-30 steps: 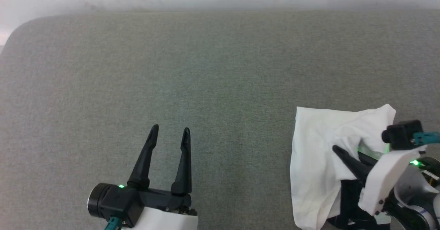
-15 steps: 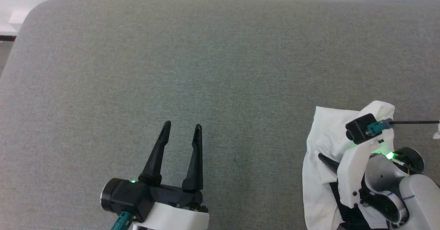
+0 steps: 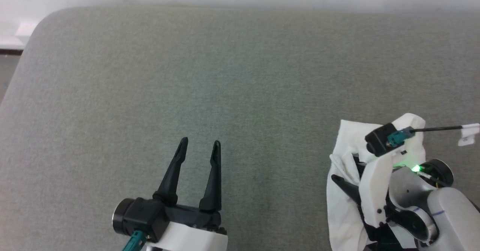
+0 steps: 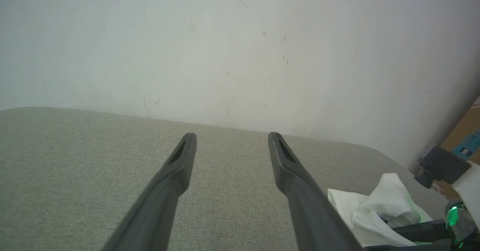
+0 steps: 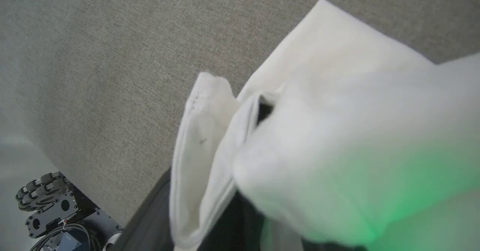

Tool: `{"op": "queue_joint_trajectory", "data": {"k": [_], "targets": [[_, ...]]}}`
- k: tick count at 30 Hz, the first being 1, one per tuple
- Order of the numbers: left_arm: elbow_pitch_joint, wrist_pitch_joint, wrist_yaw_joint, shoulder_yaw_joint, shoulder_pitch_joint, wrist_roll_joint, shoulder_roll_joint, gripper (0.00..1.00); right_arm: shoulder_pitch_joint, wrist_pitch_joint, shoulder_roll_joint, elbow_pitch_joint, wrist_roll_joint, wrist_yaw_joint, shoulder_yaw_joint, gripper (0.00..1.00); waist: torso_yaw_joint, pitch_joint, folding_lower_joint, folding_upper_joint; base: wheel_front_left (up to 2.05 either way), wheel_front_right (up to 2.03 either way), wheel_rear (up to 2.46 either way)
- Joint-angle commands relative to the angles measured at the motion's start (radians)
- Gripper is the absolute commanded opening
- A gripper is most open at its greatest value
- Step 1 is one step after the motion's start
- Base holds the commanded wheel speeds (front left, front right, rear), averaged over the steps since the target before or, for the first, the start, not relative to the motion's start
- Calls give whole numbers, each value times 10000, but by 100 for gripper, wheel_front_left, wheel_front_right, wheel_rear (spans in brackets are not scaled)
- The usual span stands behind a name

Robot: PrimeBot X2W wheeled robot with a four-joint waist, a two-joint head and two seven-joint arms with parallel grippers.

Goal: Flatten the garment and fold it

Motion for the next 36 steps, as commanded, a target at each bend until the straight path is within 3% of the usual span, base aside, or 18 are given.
{"op": "queue_joint_trajectory", "data": {"k": [1,11,18,28,36], "targets": [[26,-47,-106,59,80,62,-36,100,203,30,-85,-154,177,-21,-57,100,-260,-233,0,-1,0,0,0],[-114,-47,-211,270,267,233,58,100,1772,-51,-469,-2436,1327,-21,-2313,100,-1045,-218,0,-1,0,0,0],[-216,-47,-143,227,144,372,37,100,3046,-49,31,-3576,1817,-21,-4184,100,-1333,189,0,-1,0,0,0],[-229,-47,-117,35,-201,521,-3,100,3152,-584,399,-3167,1590,-21,-4892,100,-1084,733,0,-1,0,0,0],[-302,-47,-39,-52,-331,597,-30,100,2654,-654,-39,-2485,1667,-21,-4803,100,-694,1255,0,-1,0,0,0]]}}
